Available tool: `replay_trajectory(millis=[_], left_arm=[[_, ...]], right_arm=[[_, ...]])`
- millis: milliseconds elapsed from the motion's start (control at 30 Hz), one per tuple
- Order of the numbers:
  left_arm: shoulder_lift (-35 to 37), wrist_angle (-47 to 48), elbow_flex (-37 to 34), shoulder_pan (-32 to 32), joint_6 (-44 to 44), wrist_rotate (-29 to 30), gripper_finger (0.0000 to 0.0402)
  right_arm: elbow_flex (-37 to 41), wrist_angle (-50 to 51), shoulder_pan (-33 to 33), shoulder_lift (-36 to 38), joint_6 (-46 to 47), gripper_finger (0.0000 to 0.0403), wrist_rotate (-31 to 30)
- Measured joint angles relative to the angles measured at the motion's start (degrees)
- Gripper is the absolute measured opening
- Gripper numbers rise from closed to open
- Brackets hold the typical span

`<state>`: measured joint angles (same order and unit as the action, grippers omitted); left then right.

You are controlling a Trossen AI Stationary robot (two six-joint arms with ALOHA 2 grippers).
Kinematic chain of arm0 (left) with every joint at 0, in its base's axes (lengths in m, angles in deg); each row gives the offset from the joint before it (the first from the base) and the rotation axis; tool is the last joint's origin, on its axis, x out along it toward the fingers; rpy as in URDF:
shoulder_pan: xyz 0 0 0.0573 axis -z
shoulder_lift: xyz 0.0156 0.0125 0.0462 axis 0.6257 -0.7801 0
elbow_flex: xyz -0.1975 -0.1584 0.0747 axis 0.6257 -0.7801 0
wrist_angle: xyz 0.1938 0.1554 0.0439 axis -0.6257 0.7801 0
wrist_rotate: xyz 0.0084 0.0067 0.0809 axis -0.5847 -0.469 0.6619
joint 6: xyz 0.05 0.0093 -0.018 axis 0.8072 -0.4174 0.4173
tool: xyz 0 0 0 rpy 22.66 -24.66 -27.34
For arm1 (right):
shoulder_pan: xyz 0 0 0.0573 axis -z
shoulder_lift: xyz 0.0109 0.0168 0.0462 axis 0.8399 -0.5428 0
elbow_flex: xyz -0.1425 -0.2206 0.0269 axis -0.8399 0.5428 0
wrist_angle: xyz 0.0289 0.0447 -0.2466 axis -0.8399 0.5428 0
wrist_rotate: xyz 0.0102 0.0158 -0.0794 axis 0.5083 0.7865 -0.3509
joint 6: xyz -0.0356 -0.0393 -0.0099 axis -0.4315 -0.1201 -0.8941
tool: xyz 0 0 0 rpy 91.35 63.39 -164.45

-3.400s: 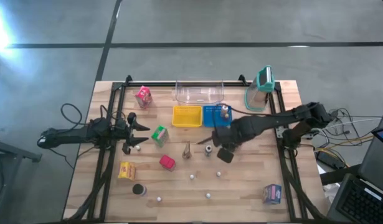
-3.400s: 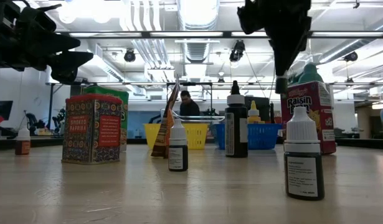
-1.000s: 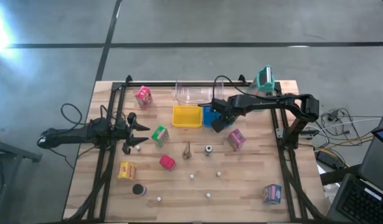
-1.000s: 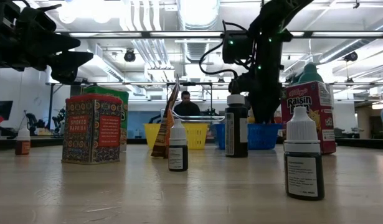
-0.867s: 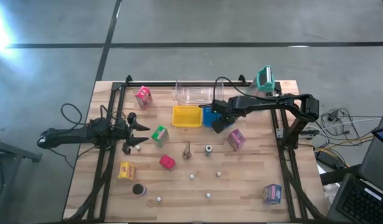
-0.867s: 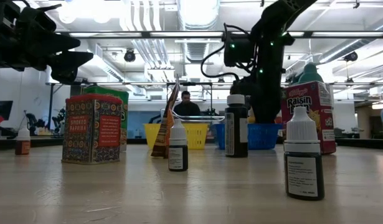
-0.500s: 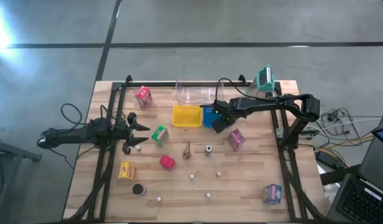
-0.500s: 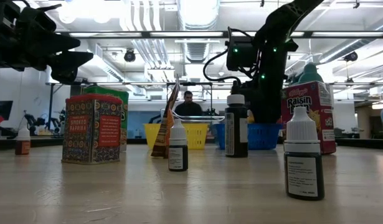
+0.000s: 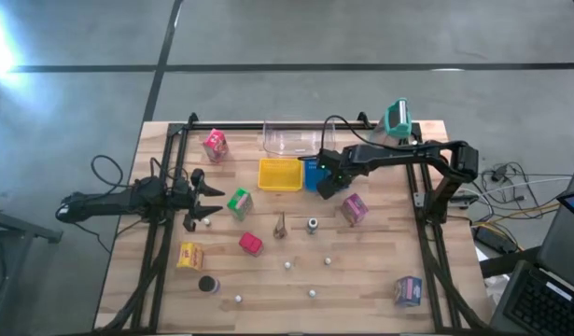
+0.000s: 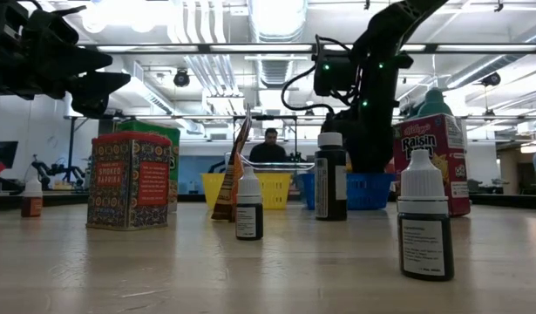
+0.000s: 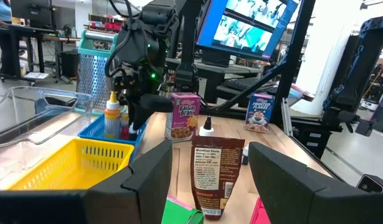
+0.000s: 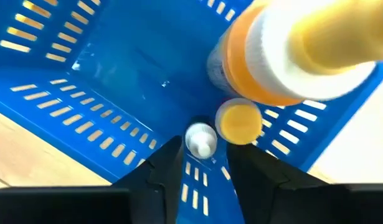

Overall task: Pick & Place Kitchen Items
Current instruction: Put the green food coloring bottle into the blue bin

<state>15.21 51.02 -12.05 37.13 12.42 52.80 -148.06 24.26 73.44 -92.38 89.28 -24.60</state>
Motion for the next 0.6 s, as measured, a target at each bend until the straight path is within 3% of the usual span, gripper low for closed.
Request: replay_trajectory(millis=[333, 600], left_arm=[[0.00, 0.00, 0.00, 0.01, -0.01, 0.00, 0.0218], [0.00, 0.00, 0.00, 0.01, 0.00, 0.00, 0.0218]], right_arm=[[-0.12, 1.55, -0.02, 0.46, -0.26, 0.0155, -0.17], [-0.12, 1.47, -0.04, 3.37, -0.84, 0.0146, -0.20]])
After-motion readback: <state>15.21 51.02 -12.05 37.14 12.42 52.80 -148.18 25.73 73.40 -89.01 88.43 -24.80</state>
